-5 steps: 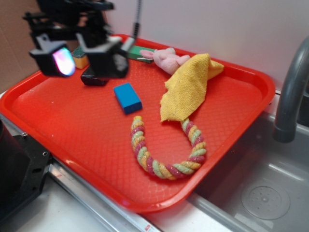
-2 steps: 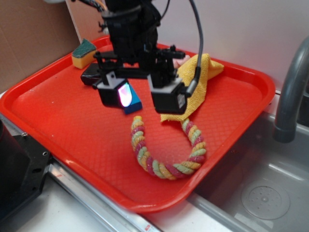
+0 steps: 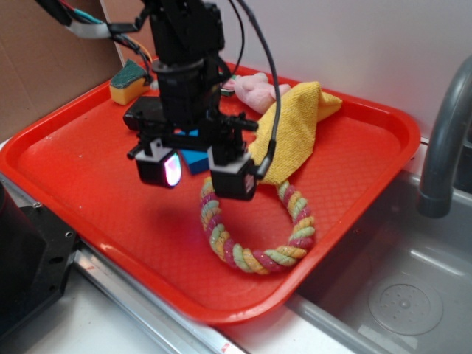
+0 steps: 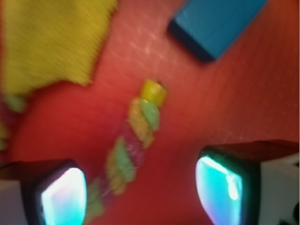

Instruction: Grab the multicolored rope.

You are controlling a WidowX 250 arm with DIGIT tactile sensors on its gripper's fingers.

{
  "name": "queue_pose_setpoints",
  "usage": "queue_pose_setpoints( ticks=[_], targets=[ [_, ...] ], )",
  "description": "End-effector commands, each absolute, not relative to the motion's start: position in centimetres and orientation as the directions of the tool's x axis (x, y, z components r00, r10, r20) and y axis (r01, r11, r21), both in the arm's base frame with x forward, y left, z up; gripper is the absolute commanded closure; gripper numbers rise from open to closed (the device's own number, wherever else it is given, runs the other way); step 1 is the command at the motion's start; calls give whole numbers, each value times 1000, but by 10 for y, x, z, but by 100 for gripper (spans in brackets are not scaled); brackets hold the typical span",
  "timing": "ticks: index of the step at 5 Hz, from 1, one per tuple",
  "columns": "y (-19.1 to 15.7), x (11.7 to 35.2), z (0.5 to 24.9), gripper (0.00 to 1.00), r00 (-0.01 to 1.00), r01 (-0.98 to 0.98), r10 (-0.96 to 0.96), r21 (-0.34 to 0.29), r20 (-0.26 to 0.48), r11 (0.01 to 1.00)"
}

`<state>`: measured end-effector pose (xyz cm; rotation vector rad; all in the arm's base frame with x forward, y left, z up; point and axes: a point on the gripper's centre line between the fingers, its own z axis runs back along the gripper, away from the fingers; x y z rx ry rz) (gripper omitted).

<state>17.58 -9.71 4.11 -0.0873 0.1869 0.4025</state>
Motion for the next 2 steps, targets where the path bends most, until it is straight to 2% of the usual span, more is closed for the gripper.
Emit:
queue_pose_setpoints(
  ticks=[1,2],
  targets=[
    [-126,159,14,0,901,-365,357,14,-248,931],
    [-125,152,23,100,884,-395,374,-19,-281,918]
  ],
)
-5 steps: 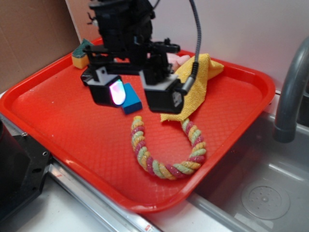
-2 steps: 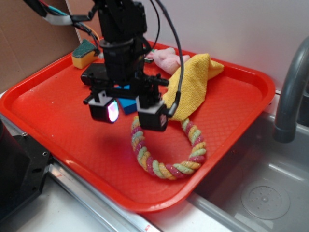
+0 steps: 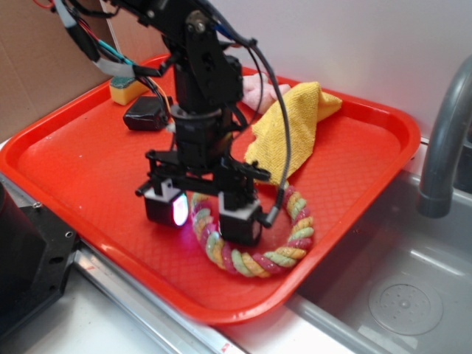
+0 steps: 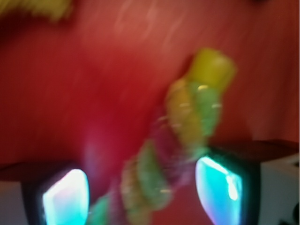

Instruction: Grab the multicolored rope.

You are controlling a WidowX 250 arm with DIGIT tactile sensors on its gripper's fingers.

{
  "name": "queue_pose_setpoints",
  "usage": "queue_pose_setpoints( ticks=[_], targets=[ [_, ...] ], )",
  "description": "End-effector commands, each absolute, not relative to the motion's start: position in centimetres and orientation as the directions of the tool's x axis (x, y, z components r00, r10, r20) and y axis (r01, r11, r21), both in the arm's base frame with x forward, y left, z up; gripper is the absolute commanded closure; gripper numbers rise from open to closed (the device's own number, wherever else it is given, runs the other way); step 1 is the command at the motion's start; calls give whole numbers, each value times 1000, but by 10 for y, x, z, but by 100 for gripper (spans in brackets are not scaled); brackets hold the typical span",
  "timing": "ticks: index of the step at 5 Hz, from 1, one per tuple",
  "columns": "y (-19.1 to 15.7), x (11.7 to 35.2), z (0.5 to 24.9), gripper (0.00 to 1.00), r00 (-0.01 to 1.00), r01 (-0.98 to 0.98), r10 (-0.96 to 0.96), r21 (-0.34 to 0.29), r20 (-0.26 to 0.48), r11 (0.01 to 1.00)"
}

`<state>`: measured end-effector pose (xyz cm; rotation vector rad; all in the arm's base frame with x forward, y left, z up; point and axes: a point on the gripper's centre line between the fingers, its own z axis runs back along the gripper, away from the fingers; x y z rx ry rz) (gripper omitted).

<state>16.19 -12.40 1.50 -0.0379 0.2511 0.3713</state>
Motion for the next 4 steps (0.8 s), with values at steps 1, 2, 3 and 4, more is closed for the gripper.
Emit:
queue_pose_setpoints(
  ticks=[1,2,3,4],
  targets=[
    [-117,147,37,100,882,-408,381,-43,-278,912],
    [-110,141,50,100,891,-398,373,-54,-258,916],
    [-80,141,91,100,931,-333,321,-43,-176,942],
    [-53,148,115,98,921,-384,368,-145,-126,912]
  ],
)
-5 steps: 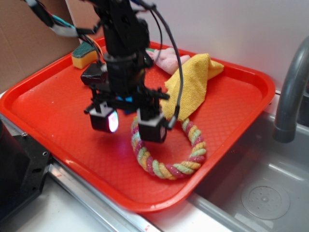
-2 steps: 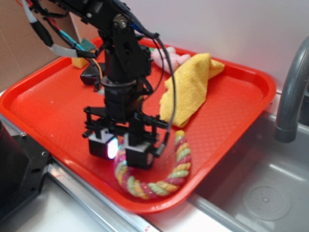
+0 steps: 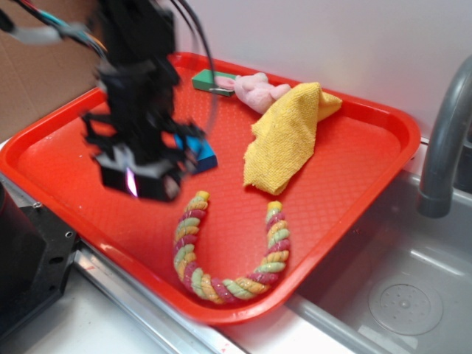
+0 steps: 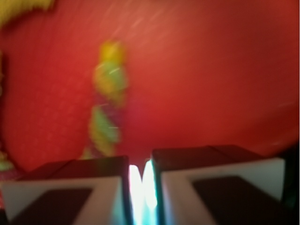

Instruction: Grab the multicolored rope.

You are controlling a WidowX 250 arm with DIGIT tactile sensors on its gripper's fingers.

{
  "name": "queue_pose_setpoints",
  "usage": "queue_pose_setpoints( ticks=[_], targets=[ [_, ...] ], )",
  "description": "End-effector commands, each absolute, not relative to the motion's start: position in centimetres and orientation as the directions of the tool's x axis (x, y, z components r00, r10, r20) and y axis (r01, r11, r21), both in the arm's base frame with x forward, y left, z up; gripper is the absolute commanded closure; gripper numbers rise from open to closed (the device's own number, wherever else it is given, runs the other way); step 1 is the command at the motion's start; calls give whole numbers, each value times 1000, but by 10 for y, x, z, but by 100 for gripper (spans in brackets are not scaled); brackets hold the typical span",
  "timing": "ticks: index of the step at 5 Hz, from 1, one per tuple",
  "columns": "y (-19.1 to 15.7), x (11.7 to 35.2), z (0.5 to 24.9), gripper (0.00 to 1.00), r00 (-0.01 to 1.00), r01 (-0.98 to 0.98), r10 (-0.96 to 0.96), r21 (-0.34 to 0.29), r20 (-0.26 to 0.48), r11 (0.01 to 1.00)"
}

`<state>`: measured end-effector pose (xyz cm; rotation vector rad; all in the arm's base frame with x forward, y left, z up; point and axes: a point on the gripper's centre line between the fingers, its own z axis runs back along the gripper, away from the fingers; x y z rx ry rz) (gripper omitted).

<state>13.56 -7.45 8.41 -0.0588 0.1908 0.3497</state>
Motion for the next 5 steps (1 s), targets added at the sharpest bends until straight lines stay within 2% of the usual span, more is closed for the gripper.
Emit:
queue_pose_setpoints(
  ticks=[1,2,4,5],
  targets=[
    [-60,143,99,0,906,-416,391,-162,-162,895],
    [-76,174,64,0,919,-380,361,-114,-157,918],
    [-91,195,36,0,923,-352,327,-97,-205,931],
    [-91,200,30,0,919,-347,319,-91,-230,933]
  ],
)
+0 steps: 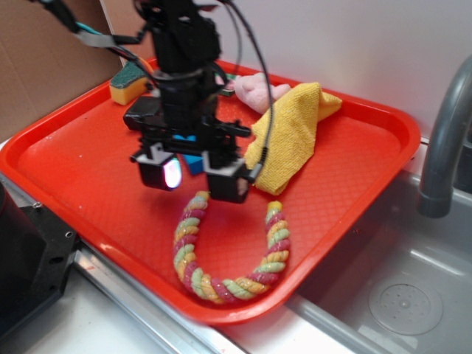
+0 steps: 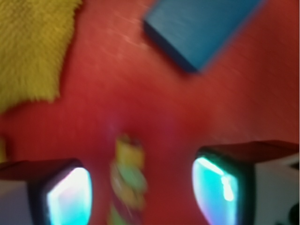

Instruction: Grab the multicolored rope.

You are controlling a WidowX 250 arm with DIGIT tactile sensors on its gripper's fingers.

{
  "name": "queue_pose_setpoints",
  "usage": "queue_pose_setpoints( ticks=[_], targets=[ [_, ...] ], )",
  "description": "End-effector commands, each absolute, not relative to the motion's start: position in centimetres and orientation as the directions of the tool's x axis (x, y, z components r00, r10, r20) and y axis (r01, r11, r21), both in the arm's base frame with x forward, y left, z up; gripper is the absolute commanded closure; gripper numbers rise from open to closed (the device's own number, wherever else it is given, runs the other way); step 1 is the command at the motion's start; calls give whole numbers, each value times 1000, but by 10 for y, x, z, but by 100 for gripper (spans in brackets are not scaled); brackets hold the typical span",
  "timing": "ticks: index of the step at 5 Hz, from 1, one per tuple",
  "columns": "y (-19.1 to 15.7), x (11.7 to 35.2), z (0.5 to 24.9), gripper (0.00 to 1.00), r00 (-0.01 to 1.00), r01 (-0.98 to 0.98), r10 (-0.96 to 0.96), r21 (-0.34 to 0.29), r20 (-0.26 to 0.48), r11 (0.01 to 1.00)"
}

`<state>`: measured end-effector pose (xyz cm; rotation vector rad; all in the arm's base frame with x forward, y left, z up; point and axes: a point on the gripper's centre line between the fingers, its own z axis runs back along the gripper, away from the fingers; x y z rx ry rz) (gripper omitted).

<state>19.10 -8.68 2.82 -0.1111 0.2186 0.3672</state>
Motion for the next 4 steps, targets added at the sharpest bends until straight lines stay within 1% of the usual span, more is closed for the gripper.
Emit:
queue_pose_setpoints(
  ticks=[1,2,4],
  targets=[
    [-94,197,25,0,923,-330,301,-91,-239,940],
    [-98,189,24,0,930,-315,289,-84,-229,946],
    [-107,168,28,0,920,-389,390,31,-45,921]
  ],
)
